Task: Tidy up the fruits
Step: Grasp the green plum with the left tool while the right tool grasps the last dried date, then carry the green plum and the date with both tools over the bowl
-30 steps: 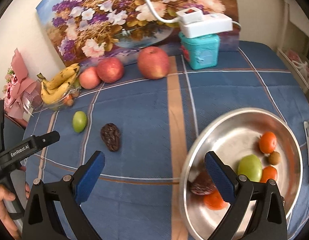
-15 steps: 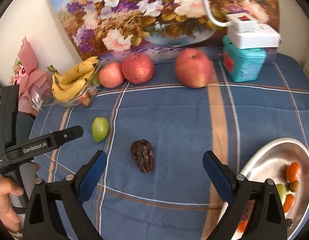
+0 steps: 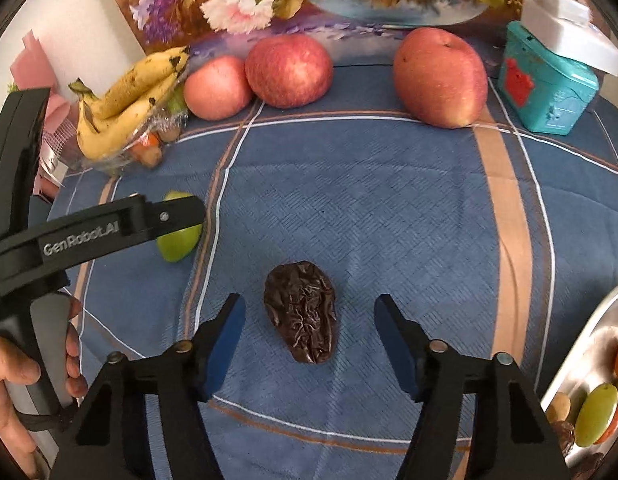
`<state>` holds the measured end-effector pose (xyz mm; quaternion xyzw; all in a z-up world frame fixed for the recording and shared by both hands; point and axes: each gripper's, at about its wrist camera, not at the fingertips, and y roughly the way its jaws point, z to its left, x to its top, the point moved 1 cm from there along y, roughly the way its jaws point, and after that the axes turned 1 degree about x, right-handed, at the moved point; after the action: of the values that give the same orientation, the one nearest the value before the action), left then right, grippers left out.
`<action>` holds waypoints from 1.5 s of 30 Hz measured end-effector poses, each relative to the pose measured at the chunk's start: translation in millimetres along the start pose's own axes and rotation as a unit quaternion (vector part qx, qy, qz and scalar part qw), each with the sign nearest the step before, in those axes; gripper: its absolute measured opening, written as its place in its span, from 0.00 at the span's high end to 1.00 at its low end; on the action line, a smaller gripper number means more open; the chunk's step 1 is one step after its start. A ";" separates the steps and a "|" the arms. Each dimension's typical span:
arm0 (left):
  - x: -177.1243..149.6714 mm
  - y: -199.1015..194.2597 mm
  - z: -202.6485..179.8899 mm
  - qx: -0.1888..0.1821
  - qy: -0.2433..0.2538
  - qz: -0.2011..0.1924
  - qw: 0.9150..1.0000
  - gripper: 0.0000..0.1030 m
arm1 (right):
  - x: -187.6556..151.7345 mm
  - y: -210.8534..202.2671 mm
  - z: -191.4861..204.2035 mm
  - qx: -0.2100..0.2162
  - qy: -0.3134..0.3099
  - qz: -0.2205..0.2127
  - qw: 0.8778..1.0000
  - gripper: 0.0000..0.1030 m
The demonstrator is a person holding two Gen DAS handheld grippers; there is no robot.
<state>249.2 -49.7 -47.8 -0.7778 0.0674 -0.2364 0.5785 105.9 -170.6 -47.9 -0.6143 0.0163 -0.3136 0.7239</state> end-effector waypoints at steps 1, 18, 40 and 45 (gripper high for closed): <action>0.4 0.4 0.0 0.001 0.000 0.000 1.000 0.32 | 0.7 1.4 0.9 -0.002 -0.003 0.001 1.000 0.39; -1.6 0.6 -19.7 0.009 0.002 0.004 1.000 0.59 | 3.7 5.0 7.7 0.001 -0.005 0.024 1.000 0.63; -124.8 -102.5 -51.1 -0.051 -0.098 -0.042 0.993 0.59 | -54.3 -93.4 9.4 0.007 0.005 -0.008 1.000 0.63; -160.9 -113.3 -76.7 -0.062 -0.100 -0.053 0.992 0.59 | -82.8 -119.1 -1.1 0.001 0.013 -0.018 1.000 0.63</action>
<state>54.4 -19.0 27.9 -0.8341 -0.0174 -0.1832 0.5200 -12.7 -138.2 29.1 -0.6097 0.0149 -0.3345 0.7184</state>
